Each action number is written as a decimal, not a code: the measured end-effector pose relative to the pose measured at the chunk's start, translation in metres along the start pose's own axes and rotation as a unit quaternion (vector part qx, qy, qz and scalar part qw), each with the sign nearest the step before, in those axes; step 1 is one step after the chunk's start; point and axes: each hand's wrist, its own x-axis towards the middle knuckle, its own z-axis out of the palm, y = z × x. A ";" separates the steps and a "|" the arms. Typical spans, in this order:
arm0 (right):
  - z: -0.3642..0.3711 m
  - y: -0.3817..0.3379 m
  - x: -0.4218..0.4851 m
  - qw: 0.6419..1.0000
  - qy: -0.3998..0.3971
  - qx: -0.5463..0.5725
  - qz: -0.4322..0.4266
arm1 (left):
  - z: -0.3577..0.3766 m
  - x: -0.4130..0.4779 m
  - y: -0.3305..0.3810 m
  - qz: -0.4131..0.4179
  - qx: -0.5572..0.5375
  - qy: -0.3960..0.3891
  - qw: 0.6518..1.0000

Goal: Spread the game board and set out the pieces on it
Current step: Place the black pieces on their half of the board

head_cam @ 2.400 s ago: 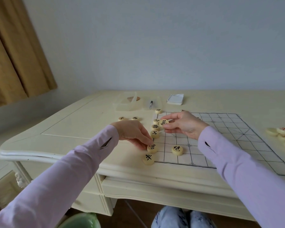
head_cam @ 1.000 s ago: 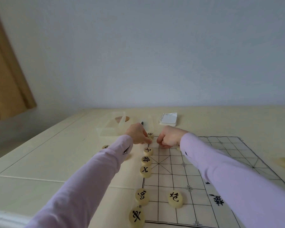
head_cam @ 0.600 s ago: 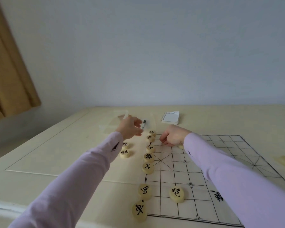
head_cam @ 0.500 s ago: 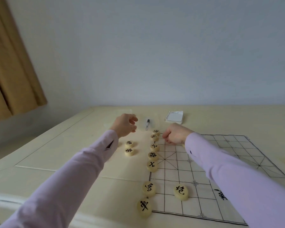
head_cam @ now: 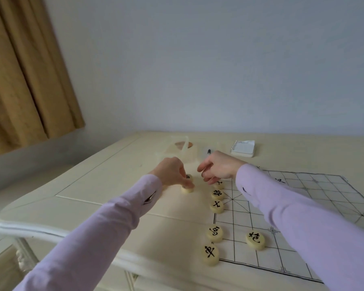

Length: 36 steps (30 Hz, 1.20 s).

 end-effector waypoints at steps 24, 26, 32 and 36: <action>0.004 0.005 -0.012 0.943 0.016 0.331 0.029 | 0.002 -0.019 0.008 0.163 -0.188 0.077 0.966; 0.000 0.008 -0.013 0.931 0.038 0.361 0.047 | 0.001 -0.011 0.004 0.143 -0.165 0.068 0.973; -0.009 0.018 -0.018 0.914 0.069 0.392 0.074 | 0.010 0.015 -0.003 0.018 0.052 0.059 0.997; -0.014 0.026 -0.021 0.912 0.092 0.391 0.087 | 0.020 0.021 0.000 0.004 0.081 0.028 0.996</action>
